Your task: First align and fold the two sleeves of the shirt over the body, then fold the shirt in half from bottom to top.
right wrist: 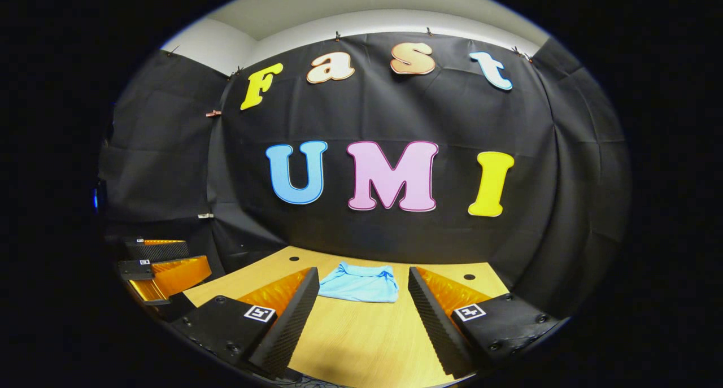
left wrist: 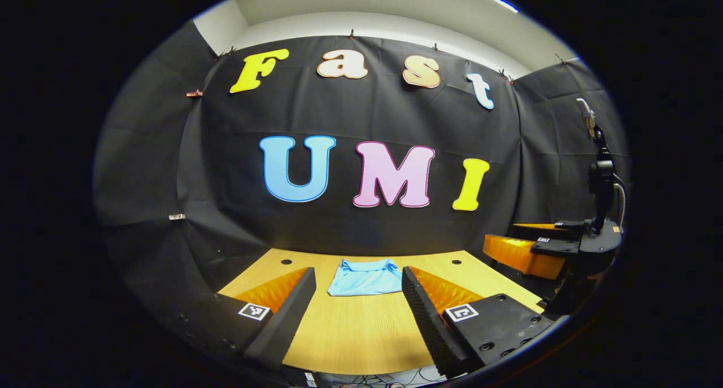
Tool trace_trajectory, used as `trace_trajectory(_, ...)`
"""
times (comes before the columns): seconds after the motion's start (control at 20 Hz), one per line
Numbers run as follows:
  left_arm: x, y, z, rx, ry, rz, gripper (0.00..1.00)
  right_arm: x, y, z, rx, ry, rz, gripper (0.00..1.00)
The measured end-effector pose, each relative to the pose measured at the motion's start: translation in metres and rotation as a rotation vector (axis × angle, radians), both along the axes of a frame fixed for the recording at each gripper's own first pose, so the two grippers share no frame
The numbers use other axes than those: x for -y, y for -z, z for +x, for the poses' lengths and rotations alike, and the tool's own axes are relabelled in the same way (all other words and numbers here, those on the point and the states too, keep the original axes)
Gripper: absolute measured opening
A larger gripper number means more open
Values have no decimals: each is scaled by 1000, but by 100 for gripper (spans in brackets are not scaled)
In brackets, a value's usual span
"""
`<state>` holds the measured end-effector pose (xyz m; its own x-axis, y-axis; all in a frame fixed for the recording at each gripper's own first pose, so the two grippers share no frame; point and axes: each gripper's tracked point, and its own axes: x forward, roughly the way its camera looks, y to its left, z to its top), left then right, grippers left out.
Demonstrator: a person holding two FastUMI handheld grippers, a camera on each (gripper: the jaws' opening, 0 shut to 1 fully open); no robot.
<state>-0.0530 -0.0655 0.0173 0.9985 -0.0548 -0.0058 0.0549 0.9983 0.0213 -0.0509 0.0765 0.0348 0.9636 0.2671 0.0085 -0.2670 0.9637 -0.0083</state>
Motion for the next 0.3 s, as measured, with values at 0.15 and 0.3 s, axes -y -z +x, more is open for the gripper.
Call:
trace_trajectory(0.15,1,0,-5,3,-7,-4,97,-2,-1,1,3,-16,-6,98)
trace_trajectory(0.3,-1,2,-12,-3,-17,-5,92,-6,-1,3,-1,-29,1,98)
